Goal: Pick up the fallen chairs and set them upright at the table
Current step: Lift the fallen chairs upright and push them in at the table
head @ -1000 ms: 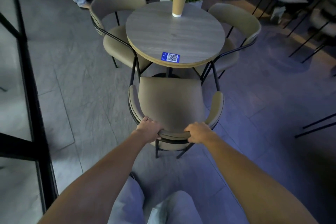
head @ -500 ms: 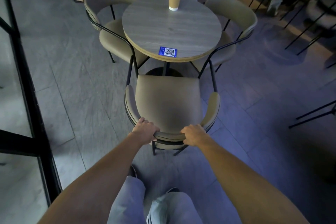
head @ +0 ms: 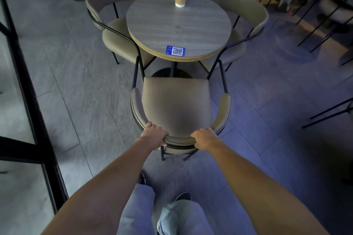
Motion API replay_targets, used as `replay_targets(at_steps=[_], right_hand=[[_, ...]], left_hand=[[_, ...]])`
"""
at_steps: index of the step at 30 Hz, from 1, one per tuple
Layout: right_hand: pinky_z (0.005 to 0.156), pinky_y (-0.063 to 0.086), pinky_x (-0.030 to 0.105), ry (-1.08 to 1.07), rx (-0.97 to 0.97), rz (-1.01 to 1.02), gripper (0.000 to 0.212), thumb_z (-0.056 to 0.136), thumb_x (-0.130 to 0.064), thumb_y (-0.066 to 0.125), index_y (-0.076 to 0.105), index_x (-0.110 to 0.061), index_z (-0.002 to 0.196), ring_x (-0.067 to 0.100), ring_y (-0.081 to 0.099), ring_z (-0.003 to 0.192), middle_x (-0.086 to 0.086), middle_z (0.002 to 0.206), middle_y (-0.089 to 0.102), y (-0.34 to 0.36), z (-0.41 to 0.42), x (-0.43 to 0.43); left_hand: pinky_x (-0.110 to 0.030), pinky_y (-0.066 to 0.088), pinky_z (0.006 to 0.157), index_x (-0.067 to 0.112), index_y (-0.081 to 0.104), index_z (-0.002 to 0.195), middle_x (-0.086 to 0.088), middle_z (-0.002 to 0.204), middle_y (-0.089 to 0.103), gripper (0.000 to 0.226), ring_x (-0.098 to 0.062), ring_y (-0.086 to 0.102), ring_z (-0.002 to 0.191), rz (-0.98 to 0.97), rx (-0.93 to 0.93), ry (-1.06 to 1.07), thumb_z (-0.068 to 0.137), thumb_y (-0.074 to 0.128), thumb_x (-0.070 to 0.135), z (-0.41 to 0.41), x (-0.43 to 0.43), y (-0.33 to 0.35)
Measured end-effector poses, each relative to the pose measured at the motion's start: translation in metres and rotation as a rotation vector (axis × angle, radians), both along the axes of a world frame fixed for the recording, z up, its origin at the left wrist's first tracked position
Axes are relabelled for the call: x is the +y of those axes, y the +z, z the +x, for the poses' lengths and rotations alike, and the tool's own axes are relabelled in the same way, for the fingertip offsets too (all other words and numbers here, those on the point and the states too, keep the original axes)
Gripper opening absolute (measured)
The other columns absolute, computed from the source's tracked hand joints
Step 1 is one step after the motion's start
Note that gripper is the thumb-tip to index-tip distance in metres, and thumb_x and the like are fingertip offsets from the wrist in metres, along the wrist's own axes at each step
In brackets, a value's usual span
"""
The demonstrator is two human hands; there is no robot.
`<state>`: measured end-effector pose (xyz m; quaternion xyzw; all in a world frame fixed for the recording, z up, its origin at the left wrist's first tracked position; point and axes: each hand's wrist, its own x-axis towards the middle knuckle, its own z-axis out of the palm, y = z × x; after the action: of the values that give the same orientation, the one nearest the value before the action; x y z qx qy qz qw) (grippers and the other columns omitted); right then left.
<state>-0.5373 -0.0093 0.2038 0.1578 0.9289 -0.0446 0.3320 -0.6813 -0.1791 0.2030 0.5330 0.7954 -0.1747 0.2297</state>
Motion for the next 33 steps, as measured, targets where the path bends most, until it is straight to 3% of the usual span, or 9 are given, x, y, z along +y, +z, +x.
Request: replay_targets(at_steps=[9, 17, 21, 27, 33], right_hand=[[0.100, 0.038, 0.041, 0.002, -0.018, -0.034, 0.040, 0.091, -0.019, 0.059, 0.062, -0.023, 0.130, 0.023, 0.059, 0.116, 0.002, 0.126, 0.065, 0.001, -0.003, 0.003], [0.095, 0.042, 0.041, -0.019, 0.021, -0.039, 0.036, 0.087, -0.025, 0.065, 0.065, -0.020, 0.123, 0.026, 0.062, 0.111, 0.004, 0.116, 0.069, 0.009, -0.001, 0.000], [0.097, 0.044, 0.039, -0.080, 0.062, -0.127, 0.061, 0.085, -0.047, 0.070, 0.056, -0.022, 0.139, 0.026, 0.058, 0.120, 0.003, 0.132, 0.063, 0.045, -0.014, 0.008], [0.098, 0.038, 0.042, -0.151, 0.205, -0.059, 0.054, 0.093, -0.051, 0.060, 0.054, -0.019, 0.136, 0.030, 0.054, 0.122, 0.008, 0.131, 0.061, 0.116, -0.027, 0.037], [0.107, 0.035, 0.049, -0.228, 0.263, 0.042, 0.060, 0.094, -0.052, 0.056, 0.047, -0.020, 0.144, 0.034, 0.045, 0.130, 0.012, 0.139, 0.055, 0.167, -0.016, 0.077]], left_hand=[[-0.044, 0.027, 0.110, 0.033, 0.061, 0.123, -0.002, 0.116, 0.067, 0.036, -0.027, 0.057, 0.118, 0.043, -0.011, 0.021, 0.092, 0.059, 0.052, 0.000, -0.002, -0.002], [-0.048, 0.034, 0.108, 0.025, 0.053, 0.137, -0.008, 0.134, 0.056, 0.050, -0.031, 0.050, 0.125, -0.039, -0.044, -0.011, 0.094, 0.054, 0.052, 0.004, 0.011, 0.013], [-0.046, 0.039, 0.104, 0.023, 0.051, 0.139, -0.008, 0.137, 0.054, 0.050, -0.031, 0.049, 0.127, 0.060, -0.092, 0.024, 0.098, 0.046, 0.051, 0.010, 0.034, 0.048], [-0.046, 0.041, 0.099, 0.021, 0.053, 0.130, -0.010, 0.131, 0.054, 0.038, -0.032, 0.050, 0.122, 0.215, -0.070, 0.030, 0.099, 0.044, 0.041, 0.006, 0.076, 0.108], [-0.048, 0.039, 0.102, 0.026, 0.048, 0.141, -0.010, 0.137, 0.052, 0.048, -0.031, 0.048, 0.127, 0.299, -0.007, -0.012, 0.100, 0.039, 0.050, 0.005, 0.134, 0.147]])
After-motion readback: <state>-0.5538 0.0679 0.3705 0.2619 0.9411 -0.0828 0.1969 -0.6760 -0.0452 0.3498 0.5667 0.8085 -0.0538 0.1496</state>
